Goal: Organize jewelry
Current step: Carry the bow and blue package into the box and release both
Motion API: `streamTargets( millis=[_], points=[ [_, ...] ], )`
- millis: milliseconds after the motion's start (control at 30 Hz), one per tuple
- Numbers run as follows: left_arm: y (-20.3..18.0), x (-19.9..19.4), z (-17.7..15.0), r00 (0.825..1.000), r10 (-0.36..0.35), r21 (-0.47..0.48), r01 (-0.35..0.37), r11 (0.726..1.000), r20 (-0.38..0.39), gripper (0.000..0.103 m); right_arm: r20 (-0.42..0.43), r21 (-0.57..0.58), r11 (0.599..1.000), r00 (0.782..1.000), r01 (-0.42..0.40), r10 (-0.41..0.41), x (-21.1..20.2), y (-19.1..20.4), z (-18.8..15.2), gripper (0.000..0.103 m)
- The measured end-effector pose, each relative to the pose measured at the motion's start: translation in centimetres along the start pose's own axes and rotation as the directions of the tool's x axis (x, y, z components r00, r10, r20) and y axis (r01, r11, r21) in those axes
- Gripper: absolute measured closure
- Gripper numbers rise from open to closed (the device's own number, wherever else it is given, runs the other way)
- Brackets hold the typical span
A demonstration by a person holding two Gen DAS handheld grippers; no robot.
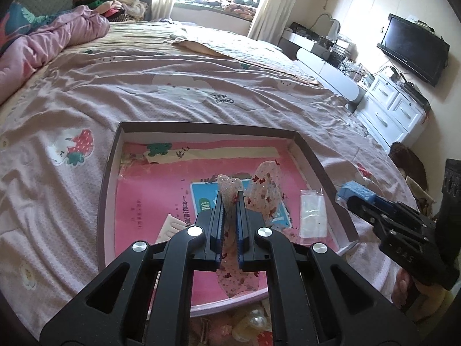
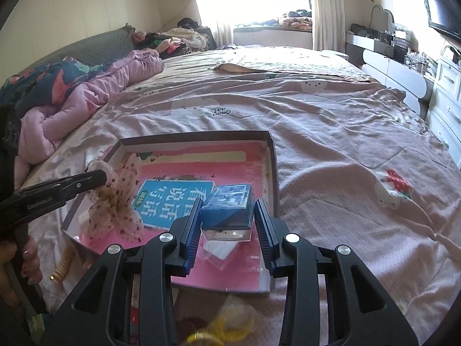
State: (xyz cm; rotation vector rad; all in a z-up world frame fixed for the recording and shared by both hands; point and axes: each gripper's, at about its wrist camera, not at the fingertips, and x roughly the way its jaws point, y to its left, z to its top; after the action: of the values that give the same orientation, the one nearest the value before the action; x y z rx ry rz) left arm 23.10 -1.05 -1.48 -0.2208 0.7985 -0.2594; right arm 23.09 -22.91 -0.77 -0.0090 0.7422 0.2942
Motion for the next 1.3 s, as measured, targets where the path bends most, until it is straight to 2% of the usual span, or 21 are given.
streamTargets(
  millis=[467,567,633,767,833,1133,1300],
  points=[
    [0.5,1.4,-0.1,0.999,-0.026,0.002,0.026,1.0,-0.035,0.1,-0.064,-0.04,0.999,0.998,0.0,-0.003,4.6,1.7,0.4,0.069],
    [0.5,1.5,-0.1,0.999,-0.025,0.0,0.025,1.0,-0.037,0.094,-0.077,-0.056,0.998,0.997,-0.006,0.002,5.1,2.1,0.0,0.069],
    [0.3,1.6,-0.1,0.999,-0.018,0.005,0.019,1.0,-0.039,0.083,-0.088,-0.057,0.998,0.996,-0.015,0.009,5.5,2.4,-0.2,0.069],
    [0.2,1.5,-0.3,0.999,0.0,0.013,0.0,1.0,-0.034,0.076,-0.114,-0.089,0.996,0.994,-0.015,0.005,6.0,3.2,-0.9,0.069],
    [0.4,1.3,-0.3,1.0,0.007,0.009,-0.007,1.0,-0.031,0.066,-0.133,-0.102,0.995,0.991,-0.019,0.005,6.3,3.5,-1.2,0.069],
    [1.1,0.1,-0.6,1.0,0.009,-0.015,-0.009,1.0,-0.012,0.051,-0.16,-0.096,0.995,0.987,-0.03,0.014,6.0,3.7,-2.2,0.068],
    [1.0,-0.5,-0.8,1.0,0.014,-0.016,-0.014,1.0,-0.005,0.046,-0.152,-0.085,0.996,0.988,-0.034,0.021,5.0,3.6,-2.4,0.063]
  ],
)
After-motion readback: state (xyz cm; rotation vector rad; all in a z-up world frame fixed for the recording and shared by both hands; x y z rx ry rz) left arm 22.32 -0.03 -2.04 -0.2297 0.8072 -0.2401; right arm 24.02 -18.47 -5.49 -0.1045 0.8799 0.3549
